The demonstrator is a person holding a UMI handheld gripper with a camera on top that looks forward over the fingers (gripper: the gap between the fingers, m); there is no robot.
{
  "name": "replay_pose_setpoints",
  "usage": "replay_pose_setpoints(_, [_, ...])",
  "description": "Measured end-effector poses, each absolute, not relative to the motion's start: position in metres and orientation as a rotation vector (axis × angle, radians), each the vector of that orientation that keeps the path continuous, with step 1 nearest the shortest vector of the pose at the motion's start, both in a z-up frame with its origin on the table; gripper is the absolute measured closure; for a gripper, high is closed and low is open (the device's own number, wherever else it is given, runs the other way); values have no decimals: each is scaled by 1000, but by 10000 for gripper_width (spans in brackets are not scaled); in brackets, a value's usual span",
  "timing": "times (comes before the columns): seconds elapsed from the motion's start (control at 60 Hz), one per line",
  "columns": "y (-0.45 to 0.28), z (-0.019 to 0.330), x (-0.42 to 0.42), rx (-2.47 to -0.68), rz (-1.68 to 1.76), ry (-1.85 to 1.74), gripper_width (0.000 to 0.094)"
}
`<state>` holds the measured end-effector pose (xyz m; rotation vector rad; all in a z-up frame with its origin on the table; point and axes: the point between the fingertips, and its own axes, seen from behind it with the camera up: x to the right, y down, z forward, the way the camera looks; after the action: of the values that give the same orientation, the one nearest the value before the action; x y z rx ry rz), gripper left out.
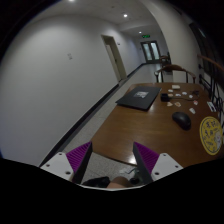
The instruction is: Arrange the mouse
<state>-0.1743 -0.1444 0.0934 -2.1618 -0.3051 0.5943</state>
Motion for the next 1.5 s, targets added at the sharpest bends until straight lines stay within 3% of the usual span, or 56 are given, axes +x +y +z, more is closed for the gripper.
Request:
replay_pose_setpoints(0.167, [-114, 61, -115, -2176, 391, -298, 107])
replay_pose_setpoints(0.333, [-54, 27, 2, -2178, 44, -255, 109])
replay_pose_setpoints(0.467, [-15, 0, 56, -2228, -29, -192, 111])
replay_pose_setpoints(0.55, [12, -16, 71, -2241, -45, -170, 112])
replay_pose_setpoints(0.783, [76, -19, 62, -2260, 59, -129, 141])
replay_pose_setpoints(0.867, [95, -20, 66, -2265, 49, -110, 212])
replay_pose_setpoints(0.917, [103, -21, 70, -2263, 36, -97, 392])
replay_pose_setpoints(1.033, [105, -21, 71, -2261, 19, -112, 516])
replay_pose_setpoints(1.167, [95, -5, 60, -2234, 78, -173, 609])
replay_pose_setpoints(1.383, [49, 146, 114, -1937, 63, -147, 611])
replay_pose_setpoints(1.45, [30, 154, 156, -1919, -20, -142, 612])
replay_pose_setpoints(1.5, [22, 137, 194, -1945, -83, -97, 614])
